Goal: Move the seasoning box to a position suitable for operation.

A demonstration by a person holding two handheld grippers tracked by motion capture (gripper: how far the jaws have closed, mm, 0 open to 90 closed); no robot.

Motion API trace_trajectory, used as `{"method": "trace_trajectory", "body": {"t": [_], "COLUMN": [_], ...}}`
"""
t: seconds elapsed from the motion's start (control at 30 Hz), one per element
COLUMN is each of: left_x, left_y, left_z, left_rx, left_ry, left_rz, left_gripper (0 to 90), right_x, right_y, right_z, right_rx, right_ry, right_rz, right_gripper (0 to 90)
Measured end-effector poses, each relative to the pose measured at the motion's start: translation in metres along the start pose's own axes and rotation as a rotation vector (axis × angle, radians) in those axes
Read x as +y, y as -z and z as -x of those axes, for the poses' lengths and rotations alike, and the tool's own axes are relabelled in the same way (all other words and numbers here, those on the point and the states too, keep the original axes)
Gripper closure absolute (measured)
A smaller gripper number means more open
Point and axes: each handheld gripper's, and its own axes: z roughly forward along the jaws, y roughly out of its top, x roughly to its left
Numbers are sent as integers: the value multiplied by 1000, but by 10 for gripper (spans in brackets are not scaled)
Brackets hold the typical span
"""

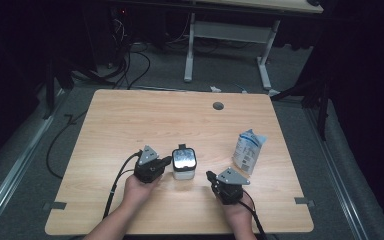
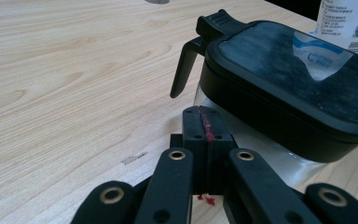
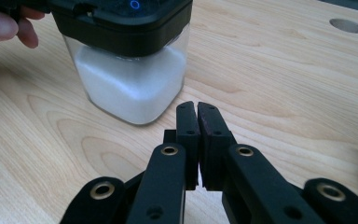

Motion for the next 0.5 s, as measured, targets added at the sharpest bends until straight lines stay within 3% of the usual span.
{"method": "trace_trajectory", "body": {"t": [0.33, 0.5], "left_x": [3, 4], "left_y": [-3, 3], "left_z": [-1, -4], "left_rx": [-11, -4], "left_ry": [3, 4], "left_rz": [11, 17], "left_gripper": [898, 853], "right_x": [-5, -3], "right_y": [4, 5], "right_z": [2, 2], "right_rx": [-15, -12], "right_ry": [-7, -3], "right_rz": [-4, 0], "right_gripper": [880, 875]}}
